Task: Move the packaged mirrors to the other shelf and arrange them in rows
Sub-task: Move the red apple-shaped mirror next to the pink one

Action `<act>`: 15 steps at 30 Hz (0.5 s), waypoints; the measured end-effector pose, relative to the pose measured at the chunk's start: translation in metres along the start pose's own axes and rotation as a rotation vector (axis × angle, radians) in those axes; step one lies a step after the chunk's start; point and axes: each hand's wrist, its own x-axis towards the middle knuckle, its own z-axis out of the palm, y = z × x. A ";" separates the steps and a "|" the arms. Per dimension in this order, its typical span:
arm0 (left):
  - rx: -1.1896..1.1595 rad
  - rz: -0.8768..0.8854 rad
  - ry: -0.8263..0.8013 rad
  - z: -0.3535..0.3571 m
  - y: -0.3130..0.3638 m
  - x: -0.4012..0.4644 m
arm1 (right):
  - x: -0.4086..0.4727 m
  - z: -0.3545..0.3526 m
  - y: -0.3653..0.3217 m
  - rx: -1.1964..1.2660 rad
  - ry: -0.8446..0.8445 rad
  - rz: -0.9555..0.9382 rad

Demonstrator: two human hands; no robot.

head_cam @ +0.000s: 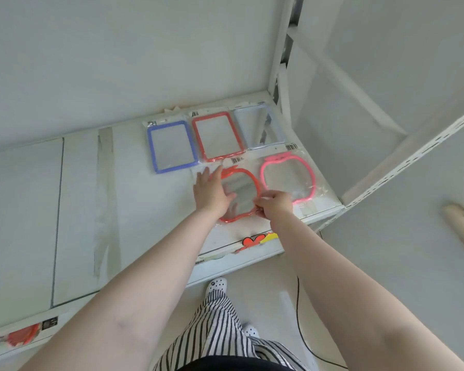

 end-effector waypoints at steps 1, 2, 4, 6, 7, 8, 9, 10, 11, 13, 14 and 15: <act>0.041 0.004 -0.102 0.003 0.002 0.005 | 0.003 0.001 0.000 -0.045 0.008 -0.007; 0.071 -0.010 -0.191 0.006 0.003 0.009 | 0.004 0.001 -0.001 -0.100 0.014 -0.024; 0.128 -0.030 -0.289 0.011 0.003 0.014 | 0.005 0.001 -0.004 -0.224 0.012 -0.078; 0.149 -0.023 -0.293 0.014 0.002 0.015 | 0.003 -0.002 -0.007 -0.384 0.011 -0.139; 0.146 -0.015 -0.279 0.015 0.001 0.016 | 0.002 -0.005 -0.007 -0.503 0.031 -0.171; 0.143 -0.007 -0.263 0.015 0.000 0.015 | 0.000 -0.009 -0.007 -0.623 0.066 -0.205; 0.147 0.004 -0.247 0.017 0.000 0.015 | -0.001 -0.013 -0.004 -0.707 0.119 -0.248; 0.154 0.016 -0.233 0.018 0.000 0.014 | 0.000 -0.017 -0.003 -0.744 0.176 -0.292; 0.165 0.028 -0.221 0.019 -0.001 0.013 | 0.001 -0.021 0.000 -0.751 0.233 -0.332; 0.181 0.046 -0.205 0.022 -0.002 0.011 | 0.007 -0.027 0.004 -0.748 0.309 -0.385; 0.184 0.050 -0.199 0.022 -0.003 0.011 | 0.010 -0.029 0.006 -0.756 0.314 -0.394; 0.187 0.053 -0.193 0.023 -0.004 0.010 | 0.014 -0.030 0.008 -0.771 0.303 -0.393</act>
